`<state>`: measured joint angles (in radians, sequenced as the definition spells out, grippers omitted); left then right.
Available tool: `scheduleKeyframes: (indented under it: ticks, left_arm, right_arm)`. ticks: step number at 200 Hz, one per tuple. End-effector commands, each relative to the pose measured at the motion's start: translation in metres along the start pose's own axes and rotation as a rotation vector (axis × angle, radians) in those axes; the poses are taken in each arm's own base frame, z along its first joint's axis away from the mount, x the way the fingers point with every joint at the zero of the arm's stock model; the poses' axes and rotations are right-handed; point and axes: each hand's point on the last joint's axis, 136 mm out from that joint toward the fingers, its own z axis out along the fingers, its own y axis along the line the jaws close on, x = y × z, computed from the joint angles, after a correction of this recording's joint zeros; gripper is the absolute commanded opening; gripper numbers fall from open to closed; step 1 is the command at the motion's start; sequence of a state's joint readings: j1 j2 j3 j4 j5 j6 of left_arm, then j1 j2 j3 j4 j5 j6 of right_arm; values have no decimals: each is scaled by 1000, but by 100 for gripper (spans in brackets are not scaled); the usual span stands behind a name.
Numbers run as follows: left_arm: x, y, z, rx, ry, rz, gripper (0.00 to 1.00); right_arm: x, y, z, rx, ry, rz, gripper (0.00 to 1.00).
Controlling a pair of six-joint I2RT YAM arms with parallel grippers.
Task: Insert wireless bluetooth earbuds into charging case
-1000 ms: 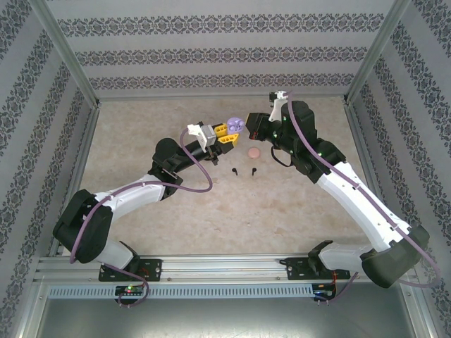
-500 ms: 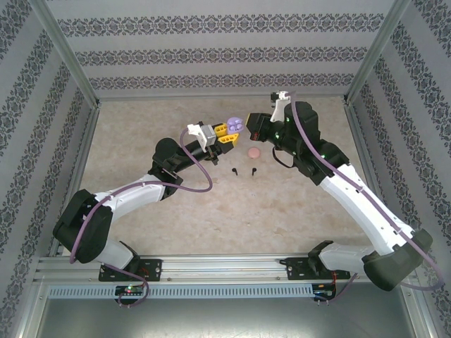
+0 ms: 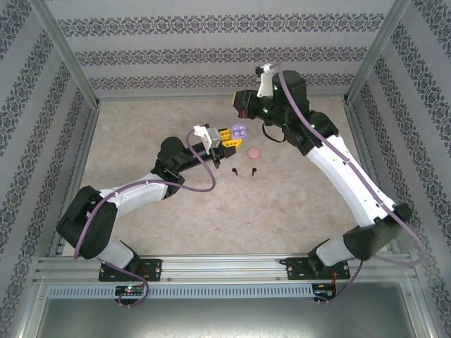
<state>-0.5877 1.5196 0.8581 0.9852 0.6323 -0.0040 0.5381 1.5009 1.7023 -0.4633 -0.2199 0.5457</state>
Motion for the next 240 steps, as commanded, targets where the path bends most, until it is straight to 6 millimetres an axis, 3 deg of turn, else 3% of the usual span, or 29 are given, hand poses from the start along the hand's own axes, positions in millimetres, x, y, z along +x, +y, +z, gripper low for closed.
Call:
scheduleKeyframes:
  ticks: [1,24,66,83,115,147,182,218,240]
  left_arm:
    - [-18,-4,7,41,-36,28,0]
    - [-18,-1,9,29,-38,31,0]
    - [-16,8,13,-5,-41,29,0]
    - [-13,11,15,-15,-35,16,0]
    - [-3,15,19,-25,-22,-28,0]
    - [5,13,21,-13,-12,-32,0]
    - [9,7,25,19,1,-31,0]
    - [7,4,29,34,-2,-29,0]
    - [7,5,32,35,-5,-24,0]
  right_arm:
    - [20,-4,8,-11,122,0,3]
    - [32,-5,0,-18,158,-2,2]
    - [56,-9,-37,-19,174,20,0]
    - [52,-21,-52,21,123,41,0]
    - [27,-58,-70,116,-30,124,2]
    - [9,-62,-55,99,-31,124,1]
    - [-1,-56,-20,54,36,111,1]
    - [11,-56,13,19,148,123,0]
    - [26,-54,22,4,214,117,0]
